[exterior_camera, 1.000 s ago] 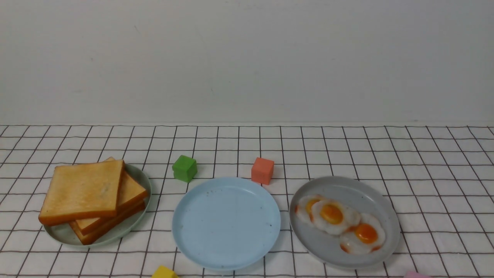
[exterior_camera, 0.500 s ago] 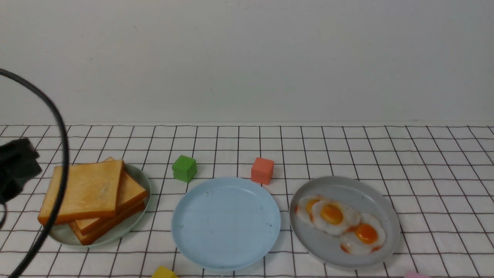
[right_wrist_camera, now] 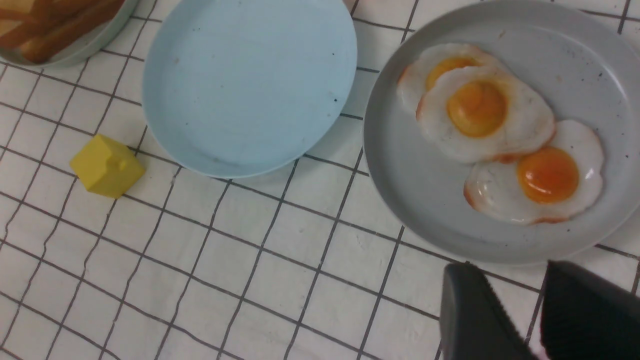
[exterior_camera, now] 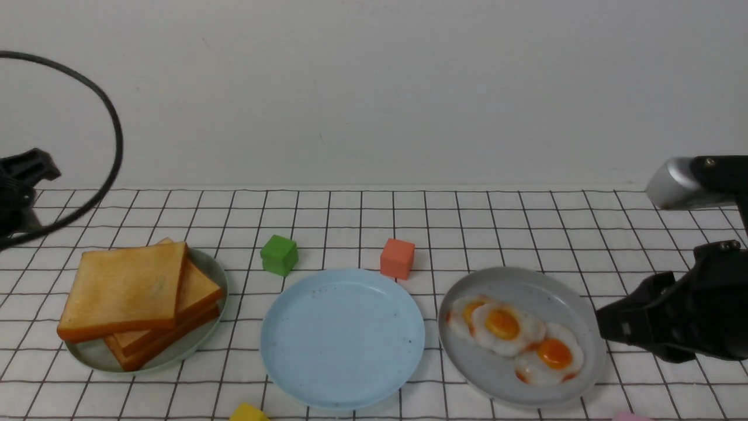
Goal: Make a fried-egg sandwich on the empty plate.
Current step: Use the left arm to grab a slice of bread
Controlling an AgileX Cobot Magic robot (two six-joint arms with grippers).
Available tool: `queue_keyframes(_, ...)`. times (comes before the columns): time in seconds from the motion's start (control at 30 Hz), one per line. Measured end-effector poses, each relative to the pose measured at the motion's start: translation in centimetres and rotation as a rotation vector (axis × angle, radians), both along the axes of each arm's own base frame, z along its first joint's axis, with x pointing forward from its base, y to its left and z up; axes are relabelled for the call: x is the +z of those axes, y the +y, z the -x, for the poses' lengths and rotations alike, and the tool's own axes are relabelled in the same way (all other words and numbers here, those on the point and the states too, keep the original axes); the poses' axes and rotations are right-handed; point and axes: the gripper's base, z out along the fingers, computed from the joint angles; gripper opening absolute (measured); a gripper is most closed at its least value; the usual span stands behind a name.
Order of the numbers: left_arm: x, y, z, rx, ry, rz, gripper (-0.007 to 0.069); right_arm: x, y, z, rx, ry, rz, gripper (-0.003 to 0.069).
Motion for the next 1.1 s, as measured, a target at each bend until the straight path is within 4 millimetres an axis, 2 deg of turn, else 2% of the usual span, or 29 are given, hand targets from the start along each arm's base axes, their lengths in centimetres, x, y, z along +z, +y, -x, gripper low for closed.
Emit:
queue_keyframes(0.13,-1.2,2.7,-1.6,-0.052,0.099,0.124,0.0237,0.0,0.0,0.0,0.006,-0.003,0.003,0.0241)
queue_keyframes(0.3,-3.2,5.5,-3.4,-0.115,0.08,0.293,0.0239,0.0,0.0,0.0,0.006,-0.003,0.004,0.0241)
queue_keyframes(0.43,-5.0,7.6,-4.8,-0.207,0.055,0.294,0.0252,0.0,0.0,0.0,0.006,-0.003,0.004,0.0241)
queue_keyframes(0.6,-7.2,8.2,-5.6,-0.316,0.084,0.243,0.0294,0.0,0.0,0.0,0.006,-0.003,0.004,0.0241)
queue_keyframes(0.83,-10.2,8.7,-6.6,-0.352,0.14,0.274,0.0375,0.0,0.0,0.0,0.006,-0.003,0.005,0.0241)
queue_keyframes(1.0,-13.0,8.7,-7.4,-0.384,0.166,0.34,0.0379,0.0,0.0,0.0,0.006,-0.003,0.005,0.0241)
queue_keyframes(1.1,-14.1,8.8,-7.6,-0.392,0.181,0.357,0.0377,0.0,0.0,0.0,0.006,-0.003,0.005,0.0241)
